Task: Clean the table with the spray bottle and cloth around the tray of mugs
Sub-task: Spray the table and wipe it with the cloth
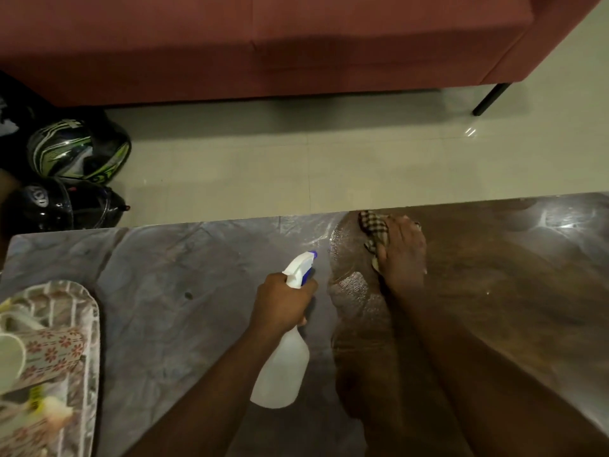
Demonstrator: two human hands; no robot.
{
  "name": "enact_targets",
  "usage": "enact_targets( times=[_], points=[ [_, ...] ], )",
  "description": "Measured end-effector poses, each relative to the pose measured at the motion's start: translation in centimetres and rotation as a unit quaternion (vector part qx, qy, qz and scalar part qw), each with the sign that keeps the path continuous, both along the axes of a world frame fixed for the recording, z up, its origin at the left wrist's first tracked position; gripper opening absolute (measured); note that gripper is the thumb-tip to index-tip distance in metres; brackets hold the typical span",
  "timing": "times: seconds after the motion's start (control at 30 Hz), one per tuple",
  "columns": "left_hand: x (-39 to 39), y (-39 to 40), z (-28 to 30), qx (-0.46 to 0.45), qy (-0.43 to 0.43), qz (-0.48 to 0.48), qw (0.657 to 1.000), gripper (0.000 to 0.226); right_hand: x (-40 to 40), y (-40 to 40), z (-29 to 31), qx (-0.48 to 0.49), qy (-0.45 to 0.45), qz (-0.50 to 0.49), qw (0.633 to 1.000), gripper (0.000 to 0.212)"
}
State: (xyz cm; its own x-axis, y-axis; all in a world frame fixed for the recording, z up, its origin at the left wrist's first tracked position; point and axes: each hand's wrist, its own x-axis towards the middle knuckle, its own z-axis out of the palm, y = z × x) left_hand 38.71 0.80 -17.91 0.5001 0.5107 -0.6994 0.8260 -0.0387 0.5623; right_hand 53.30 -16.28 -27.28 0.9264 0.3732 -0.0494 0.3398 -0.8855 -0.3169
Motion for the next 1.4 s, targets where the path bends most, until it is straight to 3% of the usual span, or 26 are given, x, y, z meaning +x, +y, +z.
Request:
enact_targets(
  times=[0.07, 0.1, 0.2, 0.27, 0.37, 0.43, 0.5, 0.57, 0.63, 0.7, 0.73, 0.87, 0.93, 1.0, 1.07, 1.13, 1.2, 1.3, 1.37, 1.4],
  points=[
    [-0.7, -0.3, 0.3, -0.006, -0.013, 0.021, 1.000, 0.023, -0.4, 5.1, -0.3, 0.013, 0.006, -0.030, 0.999, 0.050],
    [-1.1, -0.4, 0.4, -0.005, -0.020, 0.028, 0.999, 0.021, -1.2, 7.1, -0.3, 0.023, -0.003, 0.012, 1.000, 0.047],
    [-1.9, -0.3, 0.5, 0.021, -0.035, 0.042, 0.998, 0.017, -4.8, 6.1, -0.3, 0.073, -0.001, 0.291, 0.954, 0.040],
    [-2.4, 0.1, 0.6, 0.001, -0.031, 0.039, 0.999, 0.019, -4.9, 1.5, 0.1, 0.067, 0.004, 0.363, 0.929, 0.045],
    [-3.9, 0.7, 0.3, -0.039, -0.015, 0.051, 0.998, 0.029, -3.3, -3.1, 0.5, 0.056, -0.008, 0.191, 0.980, 0.049],
    [-4.9, 1.0, 0.1, -0.009, -0.001, 0.067, 0.998, 0.027, -2.8, -0.5, 0.3, 0.040, -0.033, 0.060, 0.997, 0.046],
    [-5.9, 0.8, 0.0, 0.014, 0.009, 0.084, 0.996, 0.024, -4.2, 4.1, 0.1, 0.026, -0.037, 0.029, 0.999, 0.047],
    [-6.7, 0.2, 0.4, 0.014, -0.003, 0.088, 0.996, 0.028, -7.3, 6.8, -0.7, 0.031, -0.006, 0.131, 0.991, 0.048],
    [-7.8, -0.4, 0.5, 0.009, -0.014, 0.070, 0.997, 0.039, -11.5, 5.2, -1.6, 0.038, 0.028, 0.303, 0.952, 0.049],
    [-8.8, -1.0, 1.0, 0.012, -0.009, 0.065, 0.998, 0.025, -13.3, 0.3, -1.3, 0.052, 0.032, 0.414, 0.908, 0.049],
    [-9.5, -1.3, 1.1, 0.013, -0.008, 0.072, 0.997, 0.015, -13.1, -2.0, -1.1, 0.064, 0.020, 0.420, 0.905, 0.049],
    [-11.4, -3.5, 0.8, 0.008, -0.016, 0.061, 0.998, 0.011, -10.2, -3.0, 0.0, 0.052, 0.012, 0.182, 0.982, 0.045],
    [-11.9, -4.9, 0.8, 0.005, -0.037, 0.072, 0.997, 0.011, -11.1, 0.8, 0.2, 0.035, 0.018, 0.103, 0.994, 0.044],
    [-12.7, -6.1, 0.6, 0.007, -0.059, 0.118, 0.991, 0.013, -13.5, 1.9, -0.1, 0.058, 0.029, 0.189, 0.980, 0.046],
    [-13.6, -7.0, 1.0, 0.000, -0.074, 0.118, 0.990, 0.013, -15.4, -1.2, -0.7, 0.039, 0.029, 0.393, 0.918, 0.049],
    [-15.1, -7.7, 1.1, -0.022, -0.056, 0.119, 0.991, 0.012, -14.8, -5.5, -0.3, 0.031, 0.030, 0.506, 0.862, 0.051],
    [-16.8, -8.3, 1.0, -0.021, -0.034, 0.135, 0.990, 0.018, -13.6, -7.8, 0.0, 0.029, 0.038, 0.468, 0.882, 0.051],
    [-19.1, -9.5, 1.0, -0.027, -0.029, 0.141, 0.989, 0.010, -14.4, -5.9, -0.2, 0.004, 0.025, 0.228, 0.973, 0.053],
    [-20.2, -10.4, 1.0, -0.061, -0.033, 0.121, 0.990, 0.008, -17.8, -2.5, -0.3, -0.011, 0.019, 0.129, 0.991, 0.053],
    [-20.9, -10.7, 0.7, -0.062, -0.033, 0.120, 0.990, 0.008, -19.7, -1.6, -0.3, 0.000, 0.020, 0.151, 0.988, 0.053]
  ],
)
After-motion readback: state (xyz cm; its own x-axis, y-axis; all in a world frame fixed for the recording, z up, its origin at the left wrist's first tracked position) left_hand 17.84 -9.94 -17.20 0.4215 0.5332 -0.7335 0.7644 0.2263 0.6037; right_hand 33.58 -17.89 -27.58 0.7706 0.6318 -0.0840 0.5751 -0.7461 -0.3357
